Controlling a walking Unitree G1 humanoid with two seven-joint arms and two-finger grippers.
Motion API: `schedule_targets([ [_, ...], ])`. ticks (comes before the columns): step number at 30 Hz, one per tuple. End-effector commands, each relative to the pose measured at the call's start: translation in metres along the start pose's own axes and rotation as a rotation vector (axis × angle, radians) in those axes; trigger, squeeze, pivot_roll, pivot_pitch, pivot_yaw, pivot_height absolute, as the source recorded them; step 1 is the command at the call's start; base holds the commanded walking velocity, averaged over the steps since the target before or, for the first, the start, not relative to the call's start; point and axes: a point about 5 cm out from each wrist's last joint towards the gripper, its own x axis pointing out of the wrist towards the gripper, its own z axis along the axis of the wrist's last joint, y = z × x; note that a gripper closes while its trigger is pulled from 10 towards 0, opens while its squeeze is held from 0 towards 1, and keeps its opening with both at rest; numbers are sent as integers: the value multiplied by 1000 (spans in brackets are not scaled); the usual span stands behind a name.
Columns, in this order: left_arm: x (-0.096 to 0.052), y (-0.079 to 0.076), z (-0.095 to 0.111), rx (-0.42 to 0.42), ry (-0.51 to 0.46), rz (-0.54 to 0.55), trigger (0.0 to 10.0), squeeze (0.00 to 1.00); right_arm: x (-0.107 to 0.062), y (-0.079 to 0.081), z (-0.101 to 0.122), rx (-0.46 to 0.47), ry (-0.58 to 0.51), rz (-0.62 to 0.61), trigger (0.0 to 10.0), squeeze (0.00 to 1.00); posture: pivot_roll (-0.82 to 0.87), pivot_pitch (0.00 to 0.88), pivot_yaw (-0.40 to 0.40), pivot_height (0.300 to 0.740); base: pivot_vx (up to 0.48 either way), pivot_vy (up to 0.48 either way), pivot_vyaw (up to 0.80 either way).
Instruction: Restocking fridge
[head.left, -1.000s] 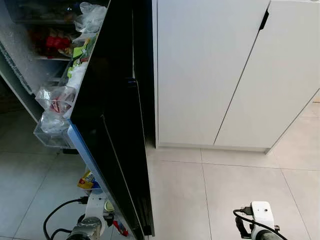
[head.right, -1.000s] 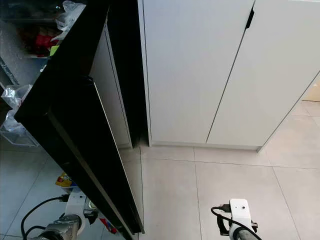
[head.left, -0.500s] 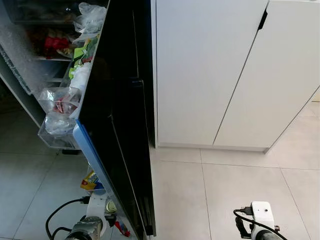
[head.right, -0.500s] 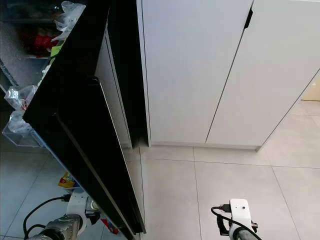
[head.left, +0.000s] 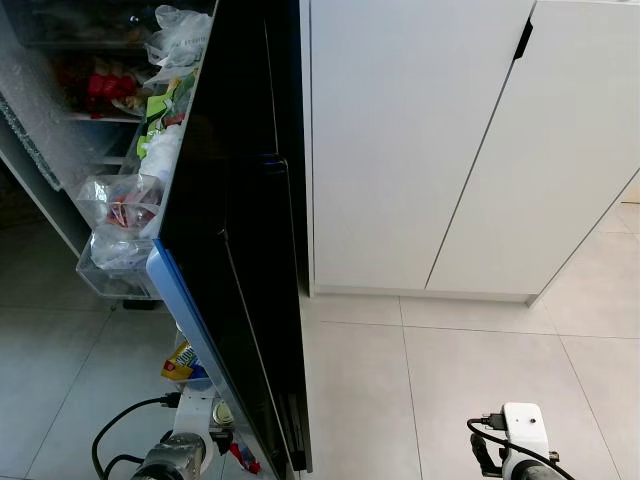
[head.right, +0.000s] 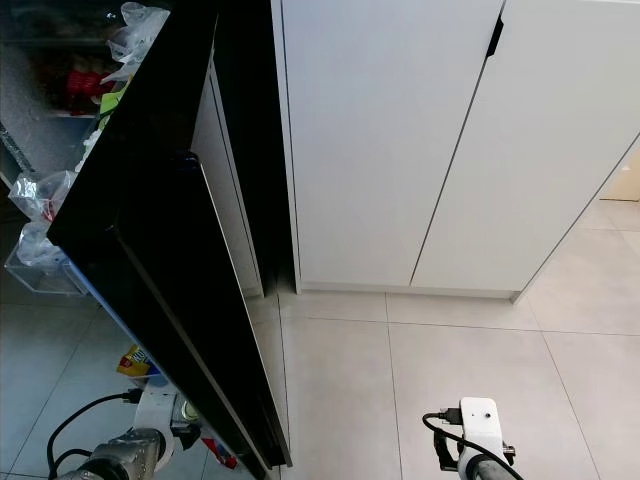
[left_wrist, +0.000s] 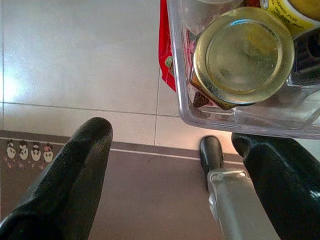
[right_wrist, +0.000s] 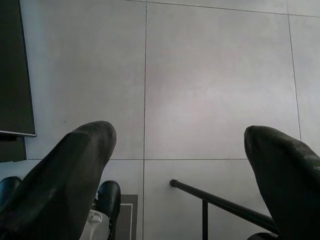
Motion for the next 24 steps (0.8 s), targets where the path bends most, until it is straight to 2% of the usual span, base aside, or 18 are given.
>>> schedule_targets([
  [1,0,1,12,4,-71,29,10000,0,0,1,-2,14,1,0,10000,0,-54,0,-6,740,0,0,0],
  [10,0,2,10,9,-42,32,10000,0,0,2,-3,20,2,6,10000,0,-58,0,2,740,0,0,0],
  [24,0,1,9,0,-39,25,10000,0,0,1,-3,17,3,8,10000,0,-55,0,-5,740,-330,0,0],
])
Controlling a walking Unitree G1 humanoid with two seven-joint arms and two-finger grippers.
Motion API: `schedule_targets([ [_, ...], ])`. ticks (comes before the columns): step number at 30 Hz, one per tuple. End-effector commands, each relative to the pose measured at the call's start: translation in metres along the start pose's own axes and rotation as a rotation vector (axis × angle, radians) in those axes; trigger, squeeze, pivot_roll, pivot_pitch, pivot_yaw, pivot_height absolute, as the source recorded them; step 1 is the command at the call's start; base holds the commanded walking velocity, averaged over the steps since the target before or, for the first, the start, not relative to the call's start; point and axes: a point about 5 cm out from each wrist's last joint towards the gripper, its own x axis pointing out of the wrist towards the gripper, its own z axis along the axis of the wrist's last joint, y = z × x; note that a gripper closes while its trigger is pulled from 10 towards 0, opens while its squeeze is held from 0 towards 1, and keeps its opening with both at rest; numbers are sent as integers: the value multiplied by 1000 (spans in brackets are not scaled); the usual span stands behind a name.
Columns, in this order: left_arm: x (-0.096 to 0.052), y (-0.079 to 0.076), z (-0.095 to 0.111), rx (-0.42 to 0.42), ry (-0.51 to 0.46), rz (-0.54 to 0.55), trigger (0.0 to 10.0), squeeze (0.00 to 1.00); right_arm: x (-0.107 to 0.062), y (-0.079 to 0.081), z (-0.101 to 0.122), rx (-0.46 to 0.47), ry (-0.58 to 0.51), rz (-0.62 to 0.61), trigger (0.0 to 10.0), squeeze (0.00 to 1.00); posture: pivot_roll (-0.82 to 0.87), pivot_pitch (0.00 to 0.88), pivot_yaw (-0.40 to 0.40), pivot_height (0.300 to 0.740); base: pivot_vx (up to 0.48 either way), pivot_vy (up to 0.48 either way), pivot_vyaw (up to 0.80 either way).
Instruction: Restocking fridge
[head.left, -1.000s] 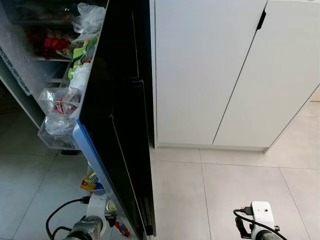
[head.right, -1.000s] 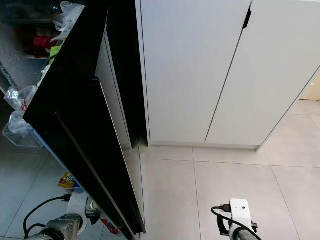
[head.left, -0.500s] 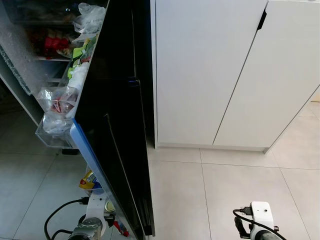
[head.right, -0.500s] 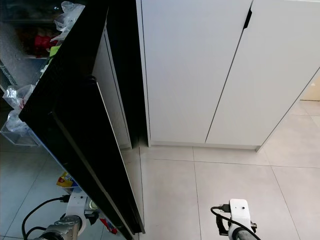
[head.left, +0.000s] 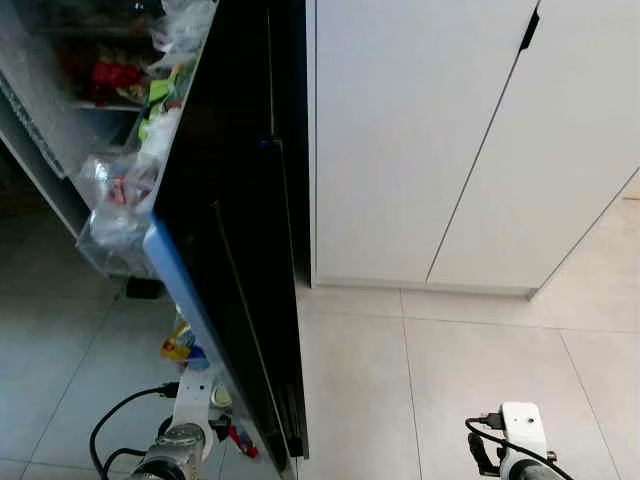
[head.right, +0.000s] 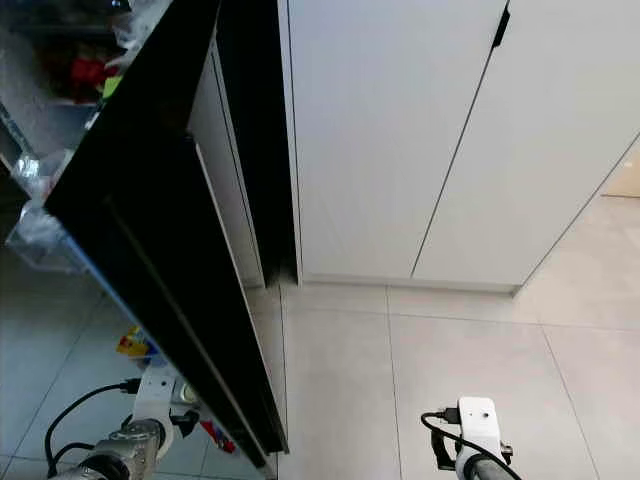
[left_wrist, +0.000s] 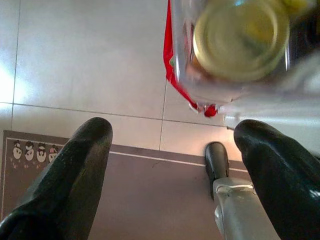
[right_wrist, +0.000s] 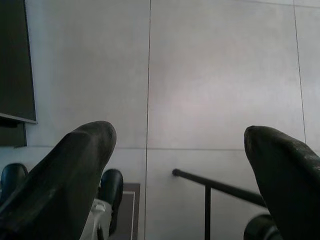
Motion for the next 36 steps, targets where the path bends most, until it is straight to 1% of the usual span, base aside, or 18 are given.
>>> schedule_targets([
  [1,0,0,-5,6,16,-5,10000,0,-1,-1,-3,11,4,-2,10000,0,-55,0,-5,740,-326,0,0],
  [3,0,0,-5,8,16,-5,10000,0,-1,-1,-3,12,4,-1,10000,0,-55,0,-5,740,-281,0,0],
  [25,0,1,-5,31,9,-15,10000,0,-1,0,-4,34,-1,-7,10000,0,-70,0,8,740,0,0,0],
  [30,0,2,-5,37,9,-19,10000,0,-1,0,-1,55,-41,-21,10000,0,-75,0,15,740,0,0,0],
  [34,0,2,-6,56,11,-29,10000,0,-2,1,2,135,-119,-21,10000,0,-86,0,23,740,0,0,0],
  [36,0,2,-6,57,11,-31,10000,0,-3,2,3,141,-134,-10,10000,0,-89,0,25,740,0,0,0],
])
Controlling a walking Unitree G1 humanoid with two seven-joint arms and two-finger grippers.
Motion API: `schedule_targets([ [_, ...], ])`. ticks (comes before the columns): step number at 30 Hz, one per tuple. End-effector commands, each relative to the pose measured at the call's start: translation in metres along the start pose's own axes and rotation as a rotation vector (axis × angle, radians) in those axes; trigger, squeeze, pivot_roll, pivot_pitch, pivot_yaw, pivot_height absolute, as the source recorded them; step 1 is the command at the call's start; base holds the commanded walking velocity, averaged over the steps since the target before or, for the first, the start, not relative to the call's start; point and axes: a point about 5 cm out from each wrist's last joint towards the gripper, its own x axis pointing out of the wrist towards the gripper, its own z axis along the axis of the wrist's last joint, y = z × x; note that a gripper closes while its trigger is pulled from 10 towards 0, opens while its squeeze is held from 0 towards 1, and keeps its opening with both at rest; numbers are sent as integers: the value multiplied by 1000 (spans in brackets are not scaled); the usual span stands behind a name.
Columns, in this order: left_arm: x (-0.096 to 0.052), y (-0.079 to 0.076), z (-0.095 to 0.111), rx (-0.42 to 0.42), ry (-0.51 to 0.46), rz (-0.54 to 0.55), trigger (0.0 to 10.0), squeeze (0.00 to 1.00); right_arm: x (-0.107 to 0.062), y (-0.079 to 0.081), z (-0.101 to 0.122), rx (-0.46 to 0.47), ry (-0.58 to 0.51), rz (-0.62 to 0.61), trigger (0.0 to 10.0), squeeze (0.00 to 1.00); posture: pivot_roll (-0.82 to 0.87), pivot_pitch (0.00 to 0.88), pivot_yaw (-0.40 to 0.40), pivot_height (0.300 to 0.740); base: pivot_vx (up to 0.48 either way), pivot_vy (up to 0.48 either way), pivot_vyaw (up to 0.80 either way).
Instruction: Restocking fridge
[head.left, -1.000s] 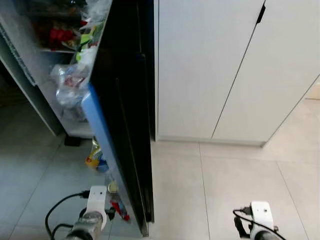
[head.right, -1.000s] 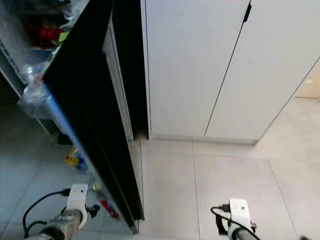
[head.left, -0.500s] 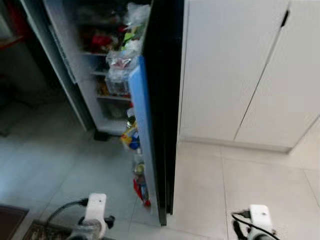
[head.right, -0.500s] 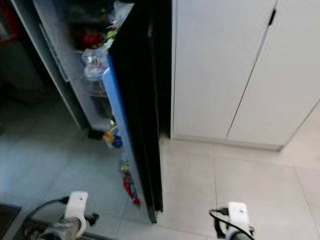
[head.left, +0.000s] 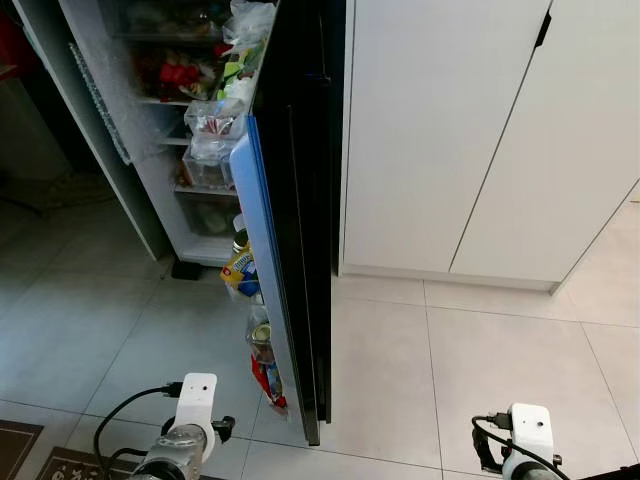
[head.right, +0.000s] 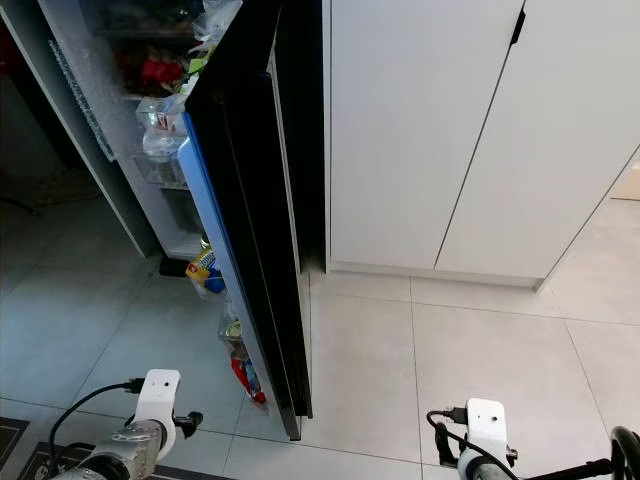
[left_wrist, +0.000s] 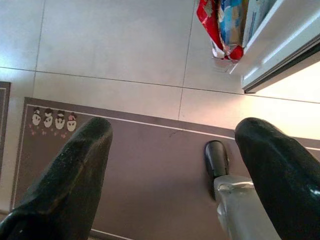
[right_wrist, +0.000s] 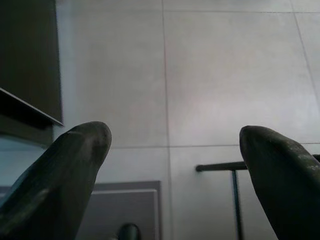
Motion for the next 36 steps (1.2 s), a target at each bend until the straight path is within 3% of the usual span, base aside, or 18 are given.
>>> schedule_targets([
  [1,0,1,-6,33,17,-7,10000,0,0,0,3,4,-32,18,10000,0,-93,0,26,740,0,0,0],
  [7,0,2,-6,52,17,-14,10000,0,-1,5,6,-6,-76,82,10000,0,-104,0,30,740,0,0,0],
  [8,0,3,-6,55,17,-16,10000,0,8,19,40,-6,-182,125,10000,0,-106,0,30,740,0,0,0],
  [10,0,3,-6,59,16,-17,10000,0,14,32,72,-14,-269,169,10000,0,-105,0,29,740,0,0,0],
  [12,0,2,-6,59,13,-18,10000,0,16,40,93,-46,-316,211,10000,0,-98,0,26,740,0,0,0],
  [13,0,2,-5,59,11,-19,10000,0,16,40,93,-54,-313,214,10000,0,-95,0,24,740,0,0,0],
  [19,0,0,-4,59,-4,-17,10000,0,17,37,70,-115,-199,161,10000,0,-87,0,14,740,0,0,0],
  [21,-1,-1,-1,18,-47,-16,10000,0,15,34,52,-110,-139,144,10000,0,-85,0,8,740,0,0,0],
  [27,-1,-3,3,6,-100,-35,10000,0,12,28,31,-150,-58,96,10000,0,-86,0,7,740,0,0,0],
  [31,-2,-4,9,21,-171,-58,10000,0,5,16,0,-181,86,11,10000,0,-87,0,2,740,0,0,0],
  [36,-3,-6,12,-25,-214,-94,10000,0,-3,17,-27,-254,192,14,10000,0,-90,0,6,740,0,0,0],
])
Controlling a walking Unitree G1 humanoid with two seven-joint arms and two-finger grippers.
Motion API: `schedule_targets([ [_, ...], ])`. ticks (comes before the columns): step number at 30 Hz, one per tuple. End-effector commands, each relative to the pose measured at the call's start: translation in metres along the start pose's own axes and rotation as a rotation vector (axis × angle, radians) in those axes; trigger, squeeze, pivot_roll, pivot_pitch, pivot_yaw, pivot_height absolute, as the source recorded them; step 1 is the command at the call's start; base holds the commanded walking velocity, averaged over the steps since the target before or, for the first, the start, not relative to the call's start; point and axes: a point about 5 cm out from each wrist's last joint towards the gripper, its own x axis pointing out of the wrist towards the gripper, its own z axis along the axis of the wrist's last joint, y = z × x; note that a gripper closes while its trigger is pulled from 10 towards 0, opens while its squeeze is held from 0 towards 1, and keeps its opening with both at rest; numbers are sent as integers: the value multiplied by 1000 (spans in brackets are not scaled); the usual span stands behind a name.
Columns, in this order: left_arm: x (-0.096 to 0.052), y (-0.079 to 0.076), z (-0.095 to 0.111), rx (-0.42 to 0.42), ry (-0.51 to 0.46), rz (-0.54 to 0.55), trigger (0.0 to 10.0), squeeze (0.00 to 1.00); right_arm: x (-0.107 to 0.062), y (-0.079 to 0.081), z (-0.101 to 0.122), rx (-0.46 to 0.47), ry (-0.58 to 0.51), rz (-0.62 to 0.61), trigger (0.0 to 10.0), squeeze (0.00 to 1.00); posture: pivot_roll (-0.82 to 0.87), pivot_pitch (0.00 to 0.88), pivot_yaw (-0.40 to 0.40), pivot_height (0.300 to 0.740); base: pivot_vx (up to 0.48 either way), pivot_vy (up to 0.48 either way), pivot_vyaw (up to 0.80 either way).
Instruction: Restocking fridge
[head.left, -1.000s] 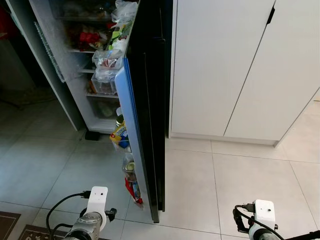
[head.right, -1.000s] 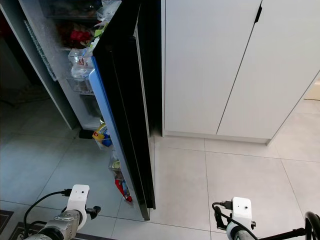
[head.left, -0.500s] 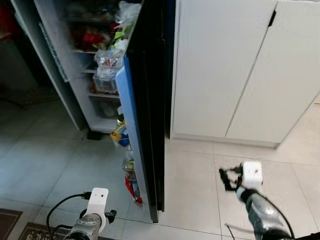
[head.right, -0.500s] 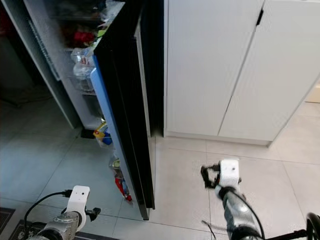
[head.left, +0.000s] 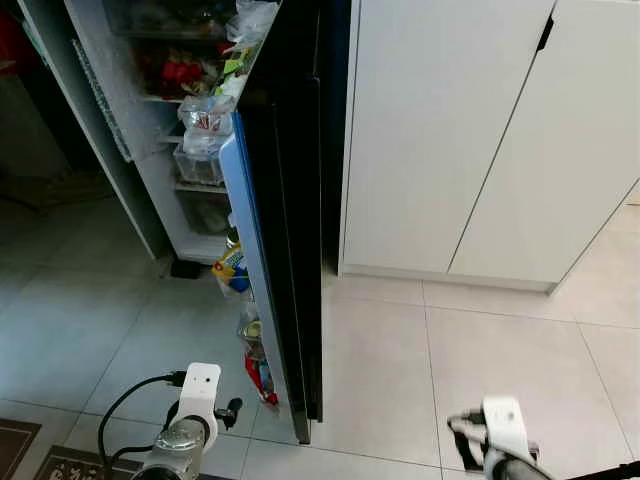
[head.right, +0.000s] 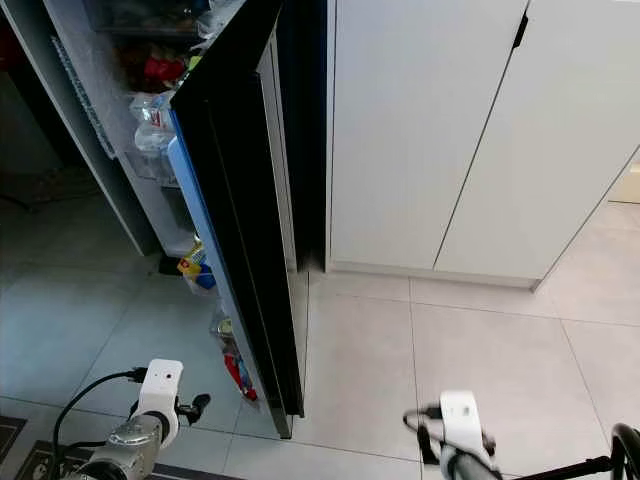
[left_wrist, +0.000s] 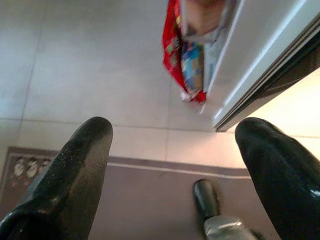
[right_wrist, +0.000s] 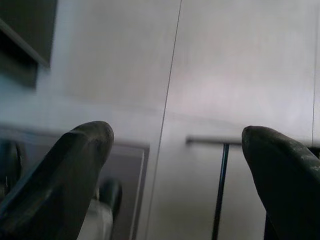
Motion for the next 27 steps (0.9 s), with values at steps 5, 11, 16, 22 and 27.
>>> schedule_targets([
  [5,-1,0,0,40,-23,-43,10000,0,-1,15,-8,-19,20,27,10000,0,-124,4,23,740,0,0,0],
  [11,-3,-1,2,102,-67,-108,10000,0,-1,21,-8,-42,6,47,10000,0,-127,30,41,740,0,0,0],
  [16,-4,0,-4,134,-37,-131,10000,0,-2,23,-10,-49,9,47,10000,0,-133,31,55,740,0,0,0],
  [22,-8,1,-16,156,-3,-140,10000,0,-5,27,-23,-45,36,41,10000,0,-126,28,63,740,0,0,0],
  [27,-12,1,-31,196,42,-151,10000,0,-9,27,-38,-49,71,37,10000,0,-140,19,63,740,0,0,0],
])
